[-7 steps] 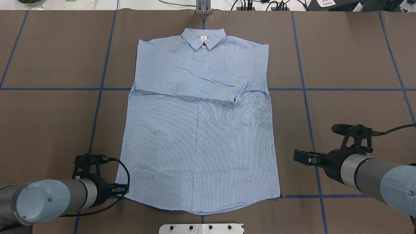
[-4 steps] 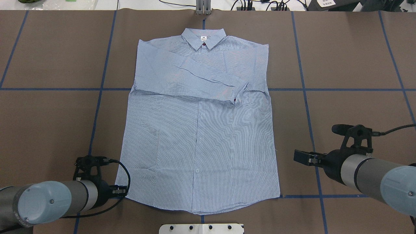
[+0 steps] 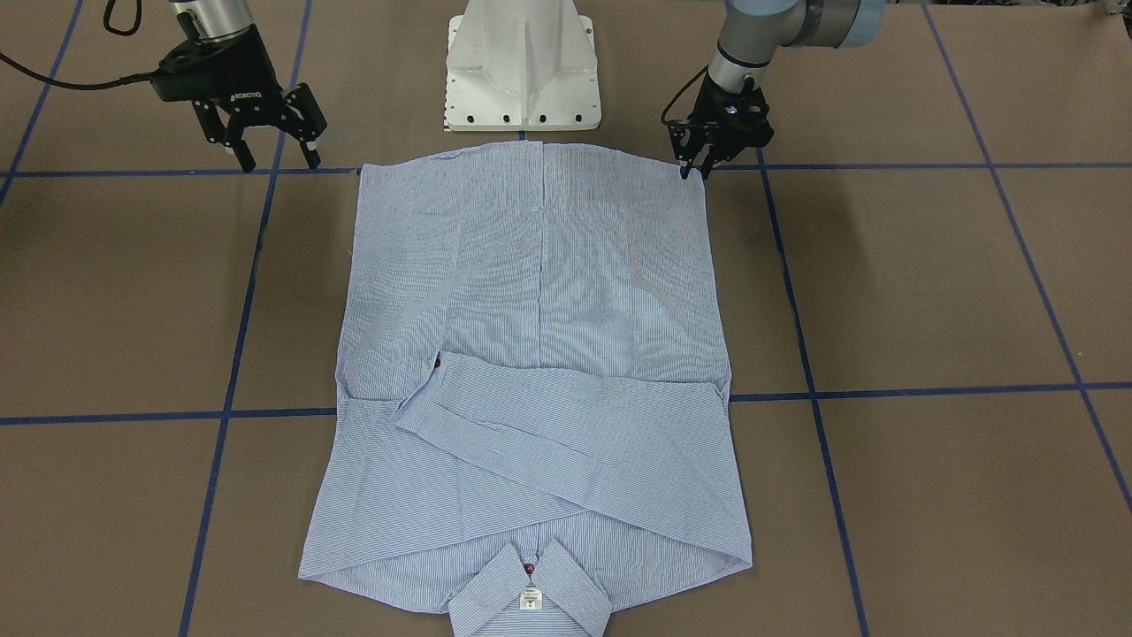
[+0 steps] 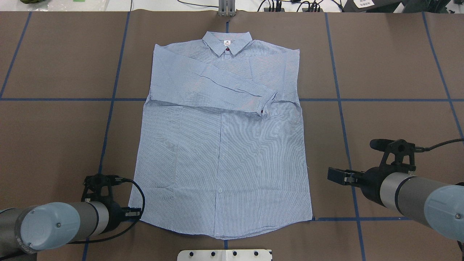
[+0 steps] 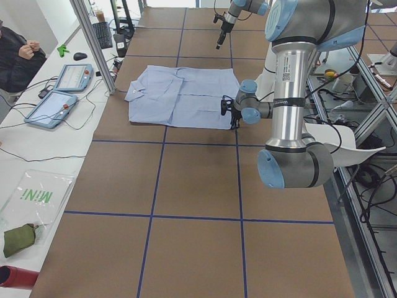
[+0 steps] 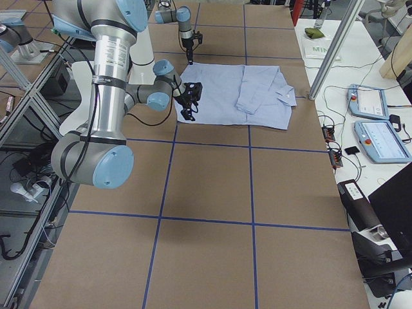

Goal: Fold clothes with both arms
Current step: 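Lower both grippers and grasp the two hem corners nearest the robot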

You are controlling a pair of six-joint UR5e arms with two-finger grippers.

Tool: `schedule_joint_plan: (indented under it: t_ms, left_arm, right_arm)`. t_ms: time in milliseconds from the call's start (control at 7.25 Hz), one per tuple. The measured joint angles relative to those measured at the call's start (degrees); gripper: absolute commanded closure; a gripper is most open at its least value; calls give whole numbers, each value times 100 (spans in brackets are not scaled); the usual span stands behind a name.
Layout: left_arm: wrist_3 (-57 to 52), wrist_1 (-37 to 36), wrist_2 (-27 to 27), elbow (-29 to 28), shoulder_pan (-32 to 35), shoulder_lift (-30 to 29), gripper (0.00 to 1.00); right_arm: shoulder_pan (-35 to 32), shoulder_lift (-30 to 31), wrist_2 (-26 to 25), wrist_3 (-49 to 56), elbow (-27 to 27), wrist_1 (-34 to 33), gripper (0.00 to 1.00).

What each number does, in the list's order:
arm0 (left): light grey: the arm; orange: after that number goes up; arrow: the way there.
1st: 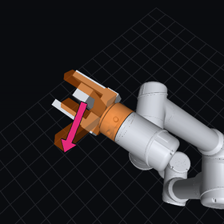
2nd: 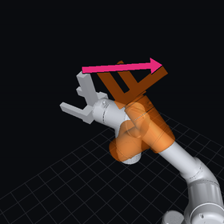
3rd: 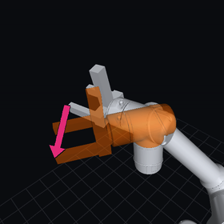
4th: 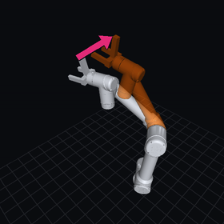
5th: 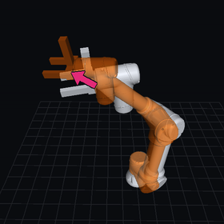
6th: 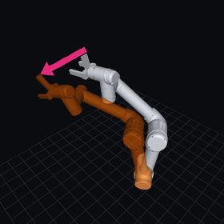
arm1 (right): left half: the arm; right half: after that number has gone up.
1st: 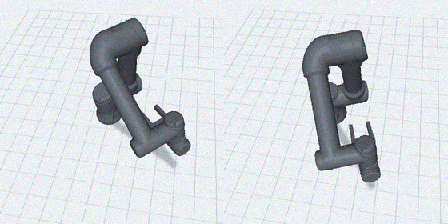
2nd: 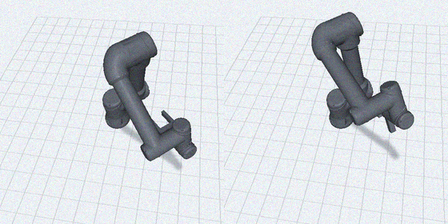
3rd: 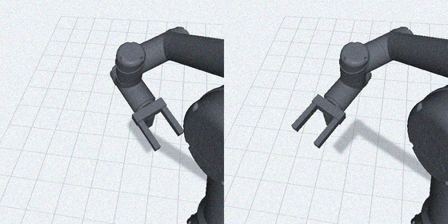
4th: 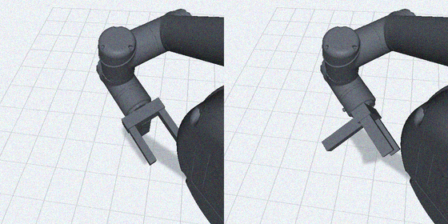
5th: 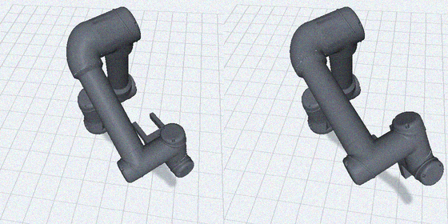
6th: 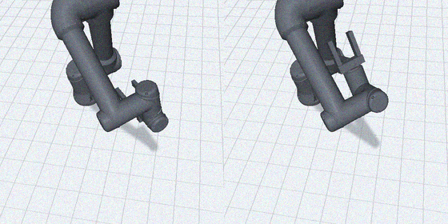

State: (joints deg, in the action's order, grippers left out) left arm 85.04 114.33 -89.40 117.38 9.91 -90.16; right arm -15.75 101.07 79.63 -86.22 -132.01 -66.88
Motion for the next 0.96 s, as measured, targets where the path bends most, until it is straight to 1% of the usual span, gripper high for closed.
schedule_joint_plan:
  t_ms: [138, 276, 414, 551, 689, 965]
  left_arm:
    - [-2, -71, -4, 12, -3, -10, 60]
    - [-4, -107, -7, 17, -8, -15, 70]
    - [-3, -122, -10, 20, -12, -17, 86]
    - [1, -130, -9, 21, -13, -18, 92]
    - [3, -133, -8, 21, -14, -19, 100]
    - [96, -131, -7, 36, -15, -27, 100]
  right_arm:
    - [1, 0, 0, 0, 0, 0, 0]
    - [5, 0, 0, 0, 2, 0, 0]
    - [11, 3, 0, 0, 6, 0, 0]
    - [20, 6, -1, 0, 17, 0, 0]
    - [34, 6, -5, -18, 37, 0, 0]
    - [115, 1, -4, -171, 64, 0, 1]
